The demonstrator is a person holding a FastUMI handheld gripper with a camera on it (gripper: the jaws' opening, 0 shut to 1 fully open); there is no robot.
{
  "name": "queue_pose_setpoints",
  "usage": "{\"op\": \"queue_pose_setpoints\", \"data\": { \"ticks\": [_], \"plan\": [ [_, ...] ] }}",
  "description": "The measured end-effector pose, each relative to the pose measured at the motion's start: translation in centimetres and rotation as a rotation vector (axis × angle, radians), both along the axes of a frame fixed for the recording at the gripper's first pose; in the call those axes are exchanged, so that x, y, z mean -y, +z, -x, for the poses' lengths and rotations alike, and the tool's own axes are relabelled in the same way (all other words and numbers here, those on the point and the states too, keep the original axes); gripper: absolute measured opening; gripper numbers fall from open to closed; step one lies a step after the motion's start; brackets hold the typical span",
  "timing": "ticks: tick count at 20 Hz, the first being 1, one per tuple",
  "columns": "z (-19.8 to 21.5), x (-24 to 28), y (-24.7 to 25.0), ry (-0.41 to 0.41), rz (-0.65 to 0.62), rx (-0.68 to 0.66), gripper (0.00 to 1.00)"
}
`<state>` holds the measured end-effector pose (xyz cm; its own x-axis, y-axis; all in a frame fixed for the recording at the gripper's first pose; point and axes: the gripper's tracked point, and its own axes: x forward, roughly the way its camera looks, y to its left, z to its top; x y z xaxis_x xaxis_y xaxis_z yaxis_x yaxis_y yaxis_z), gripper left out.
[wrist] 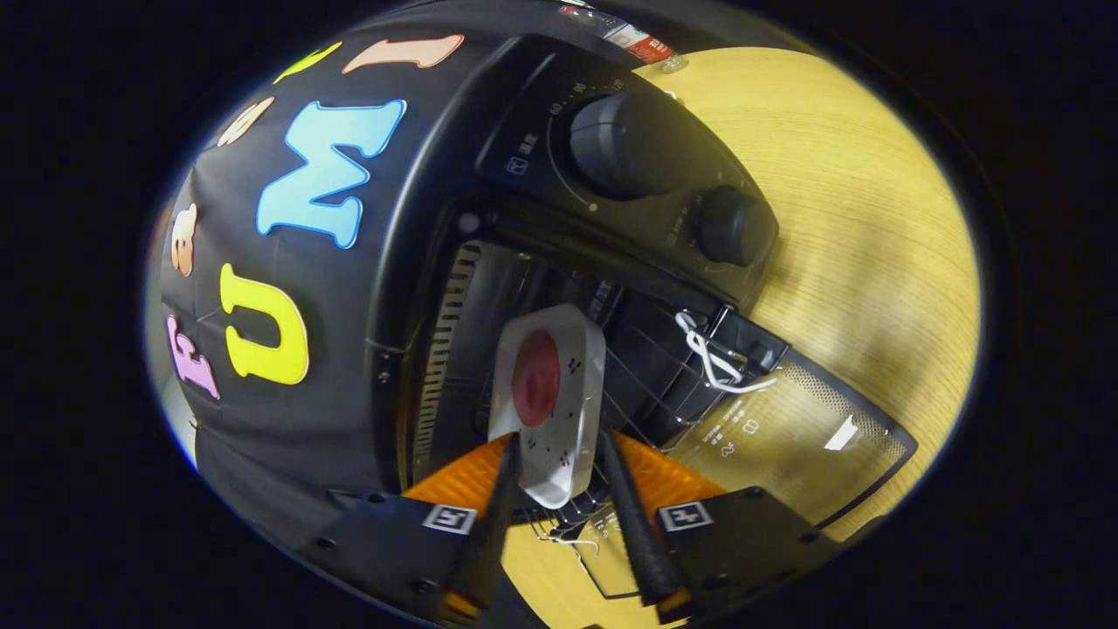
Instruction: Open the toaster oven, put the food inside, and close the toaster oven door.
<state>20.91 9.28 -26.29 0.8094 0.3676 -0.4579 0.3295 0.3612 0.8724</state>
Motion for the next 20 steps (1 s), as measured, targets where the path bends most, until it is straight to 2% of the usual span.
{"op": "queue_pose_setpoints", "data": {
  "ticks": [2,4,8,15,20],
  "plan": [
    [0.9,0.2,0.3,0.003,0.028,-0.004,0.79],
    [2.2,-0.4,0.3,0.047,0.045,-0.014,0.96],
    [5.0,-0.6,0.7,0.116,0.11,-0.002,0.97],
    [9.0,-0.8,1.6,0.266,0.292,0.032,0.97],
    [11.9,-1.3,2.6,0.407,0.441,0.073,0.97]
  ]
}}
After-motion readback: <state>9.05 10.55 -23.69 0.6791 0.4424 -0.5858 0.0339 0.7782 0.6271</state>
